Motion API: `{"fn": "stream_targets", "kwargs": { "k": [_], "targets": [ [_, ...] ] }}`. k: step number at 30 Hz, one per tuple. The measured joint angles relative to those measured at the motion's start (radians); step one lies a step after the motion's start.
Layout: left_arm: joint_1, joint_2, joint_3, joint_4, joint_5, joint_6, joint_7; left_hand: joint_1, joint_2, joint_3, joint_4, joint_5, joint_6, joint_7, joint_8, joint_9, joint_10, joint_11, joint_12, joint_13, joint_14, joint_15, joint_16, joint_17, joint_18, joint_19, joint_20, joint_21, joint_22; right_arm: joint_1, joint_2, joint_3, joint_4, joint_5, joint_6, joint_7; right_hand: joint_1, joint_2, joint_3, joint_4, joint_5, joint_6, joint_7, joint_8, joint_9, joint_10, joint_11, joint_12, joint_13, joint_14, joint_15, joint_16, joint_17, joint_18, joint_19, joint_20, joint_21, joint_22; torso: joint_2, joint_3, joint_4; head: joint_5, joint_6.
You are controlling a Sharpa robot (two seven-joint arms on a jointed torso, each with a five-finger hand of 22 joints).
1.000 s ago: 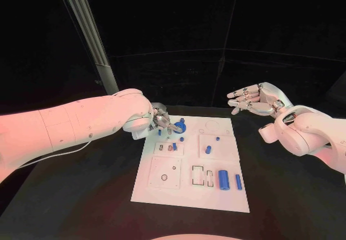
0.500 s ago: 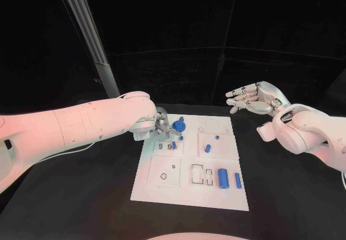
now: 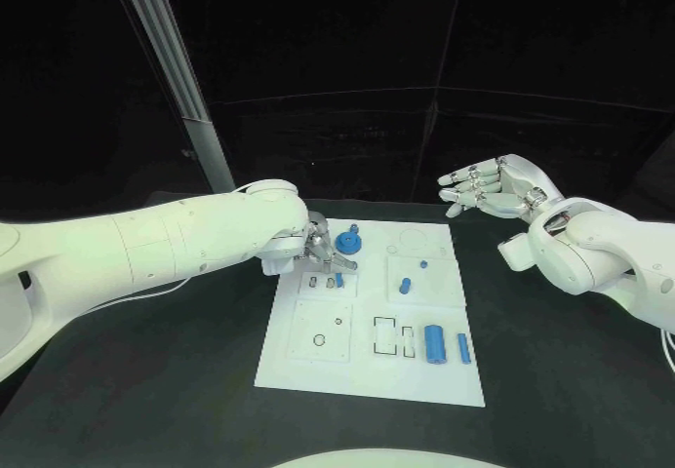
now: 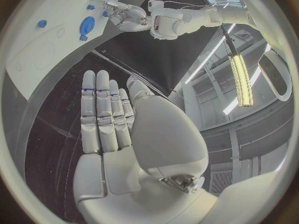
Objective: Assemble the parts on the task board
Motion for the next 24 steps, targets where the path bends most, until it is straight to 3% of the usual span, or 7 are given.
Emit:
{"fn": "stream_targets", "kwargs": {
  "k": [4,24],
  "targets": [
    [-0.004,0.008,-0.001,-0.001,-0.001,0.004,0.000,0.010,0.009,0.004,-0.004,0.000,-0.002,0.002,0.001,0.006,0.000,0.000,0.000,0.001,0.000,0.000,0.000,0.000,0.000,0.000,0.000,0.000,0.000,0.000,0.003,0.000,-0.004,0.000,0.002,-0.001,0.000,0.000,0.000,0.000,0.005,0.000,0.000,0.000,0.000,-0.004,0.004,0.000,-0.002,0.000,0.000,-0.003,-0.001,0.000,0.000,0.000,-0.006,-0.001,0.000,0.0001,0.0005,-0.002,-0.001],
    [-0.009,0.018,-0.001,-0.004,-0.002,0.022,0.000,0.046,0.014,0.018,-0.012,0.000,-0.007,0.000,0.010,0.024,0.000,0.000,0.004,0.003,0.000,0.000,0.000,0.000,0.000,0.000,0.000,0.004,0.000,0.000,0.014,0.000,-0.015,0.001,0.011,-0.006,-0.004,-0.004,0.003,-0.003,0.005,-0.004,0.004,0.000,-0.001,-0.004,0.004,-0.004,-0.005,0.000,0.000,-0.009,-0.003,0.000,0.000,0.000,-0.012,-0.006,0.000,0.0009,0.0002,-0.003,0.002]
  ]
}}
